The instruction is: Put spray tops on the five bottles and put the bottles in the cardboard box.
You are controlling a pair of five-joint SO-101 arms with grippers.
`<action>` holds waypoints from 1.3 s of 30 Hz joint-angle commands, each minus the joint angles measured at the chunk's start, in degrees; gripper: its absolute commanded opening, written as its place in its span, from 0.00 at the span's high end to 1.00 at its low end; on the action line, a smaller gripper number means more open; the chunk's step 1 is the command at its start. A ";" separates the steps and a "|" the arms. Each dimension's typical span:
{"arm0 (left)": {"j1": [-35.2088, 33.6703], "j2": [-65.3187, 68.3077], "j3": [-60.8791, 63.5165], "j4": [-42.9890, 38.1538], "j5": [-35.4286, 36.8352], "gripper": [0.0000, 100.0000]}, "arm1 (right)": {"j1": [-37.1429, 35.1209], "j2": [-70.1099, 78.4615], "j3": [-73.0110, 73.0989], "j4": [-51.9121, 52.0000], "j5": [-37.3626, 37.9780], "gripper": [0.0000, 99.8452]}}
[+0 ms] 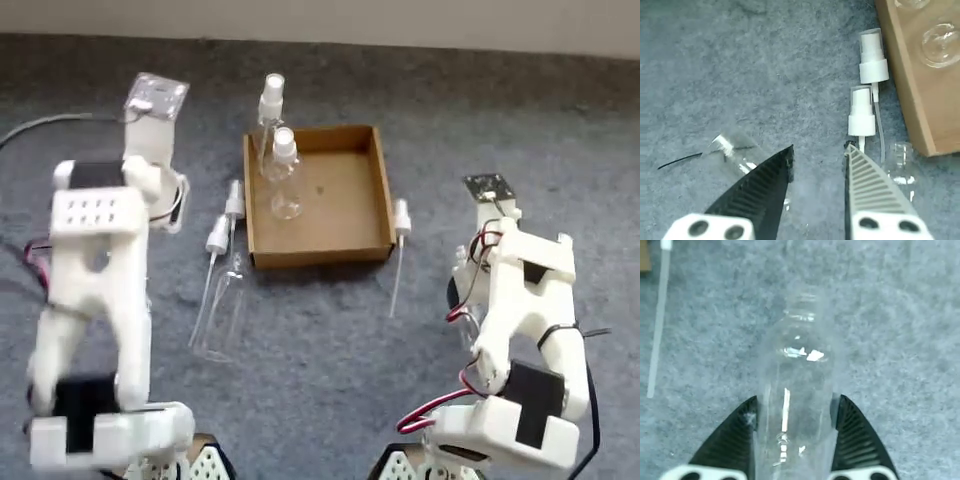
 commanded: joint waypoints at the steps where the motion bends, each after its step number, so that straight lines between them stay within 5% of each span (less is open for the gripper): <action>1: 1.98 17.19 -15.08 0.79 -0.35 0.84 | 1.98 0.31 -3.12 -1.45 0.88 0.99; 11: 2.51 28.18 -21.93 0.79 -0.53 0.78 | 2.51 0.48 -2.77 -1.36 4.75 0.89; 39: 3.56 28.44 -11.38 -6.59 -0.53 0.79 | 2.68 0.13 -2.68 -1.10 5.01 0.88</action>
